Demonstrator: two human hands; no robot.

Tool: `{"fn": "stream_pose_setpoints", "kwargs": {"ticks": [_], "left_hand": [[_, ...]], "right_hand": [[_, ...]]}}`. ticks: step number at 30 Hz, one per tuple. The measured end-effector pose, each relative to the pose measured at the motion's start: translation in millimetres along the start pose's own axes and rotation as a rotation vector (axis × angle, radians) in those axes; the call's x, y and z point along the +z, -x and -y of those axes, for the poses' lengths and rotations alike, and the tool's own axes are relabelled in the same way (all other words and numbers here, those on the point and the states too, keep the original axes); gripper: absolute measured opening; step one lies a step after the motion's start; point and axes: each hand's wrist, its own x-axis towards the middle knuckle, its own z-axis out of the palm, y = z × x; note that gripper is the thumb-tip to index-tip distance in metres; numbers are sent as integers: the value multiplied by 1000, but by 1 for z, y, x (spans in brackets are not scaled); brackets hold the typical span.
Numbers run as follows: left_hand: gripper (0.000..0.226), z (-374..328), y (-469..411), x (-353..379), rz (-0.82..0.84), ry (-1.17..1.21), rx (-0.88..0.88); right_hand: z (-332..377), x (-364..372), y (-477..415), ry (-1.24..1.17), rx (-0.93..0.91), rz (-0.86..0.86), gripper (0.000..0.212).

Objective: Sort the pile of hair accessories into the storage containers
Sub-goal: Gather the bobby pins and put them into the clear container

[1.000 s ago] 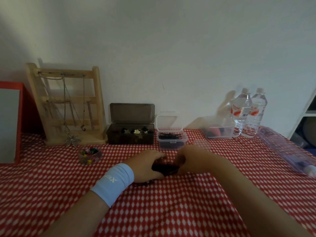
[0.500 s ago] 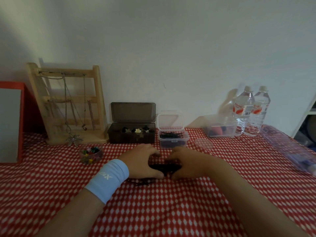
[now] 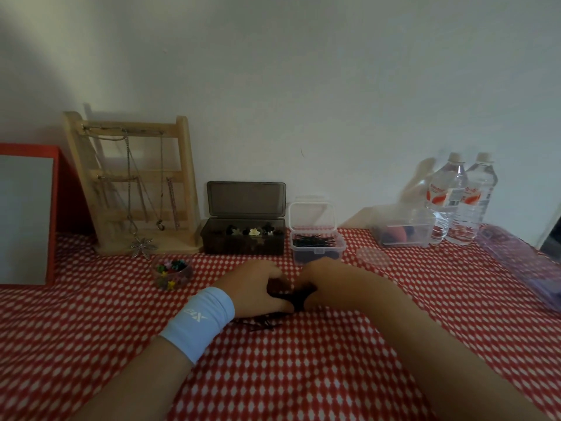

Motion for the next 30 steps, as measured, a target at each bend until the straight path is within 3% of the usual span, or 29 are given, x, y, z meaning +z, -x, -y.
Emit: {"fn": "stream_pose_setpoints", "kwargs": {"ticks": [6, 12, 15, 25, 30], "left_hand": [[29, 6, -1, 2, -9, 28, -25], [22, 14, 2, -7, -29, 70, -41], [27, 19, 2, -10, -29, 56, -59], [20, 17, 1, -5, -39, 32, -56], [28, 13, -1, 7, -277, 14, -7]], "right_hand": [[7, 10, -2, -30, -64, -102, 37], [-1, 9, -8, 9, 32, -65, 35], [-12, 5, -1, -48, 37, -130, 29], [-24, 14, 5, -560, 39, -314, 16], [-19, 20, -4, -1306, 35, -203, 22]]}}
